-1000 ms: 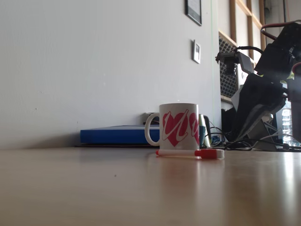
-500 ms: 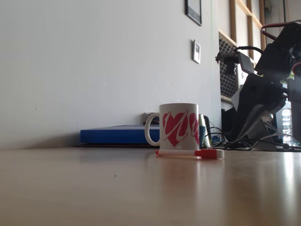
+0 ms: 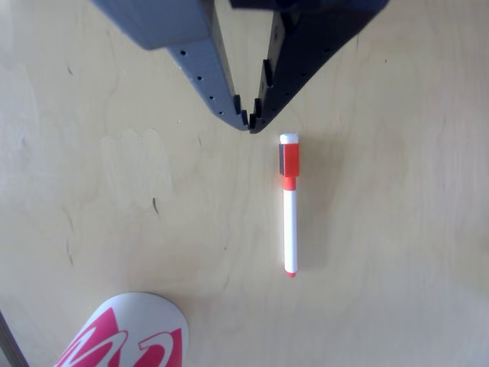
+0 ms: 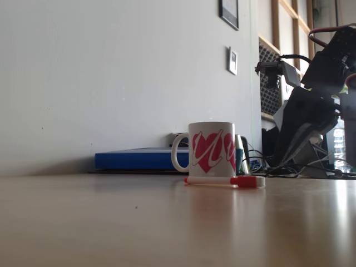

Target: Grab the pen and place it in the cup.

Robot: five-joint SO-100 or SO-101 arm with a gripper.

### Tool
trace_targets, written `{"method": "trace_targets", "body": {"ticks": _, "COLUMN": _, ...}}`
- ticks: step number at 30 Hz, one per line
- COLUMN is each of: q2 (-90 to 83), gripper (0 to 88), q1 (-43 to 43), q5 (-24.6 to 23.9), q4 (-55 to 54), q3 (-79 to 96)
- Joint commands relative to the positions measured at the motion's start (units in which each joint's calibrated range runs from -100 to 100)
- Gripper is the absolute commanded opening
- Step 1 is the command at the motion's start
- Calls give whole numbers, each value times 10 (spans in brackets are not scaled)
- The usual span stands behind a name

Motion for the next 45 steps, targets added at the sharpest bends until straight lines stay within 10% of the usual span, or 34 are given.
{"method": "trace_targets", "body": {"ticks": 1, "q2": -6, "gripper": 10, "q1": 2, "q5": -2, "q4": 3, "q3": -27}}
{"method": "trace_targets", "body": {"ticks": 45, "q2": 171, "gripper": 10, "q1": -2, "q5": -3, "q4": -50, "q3": -146}}
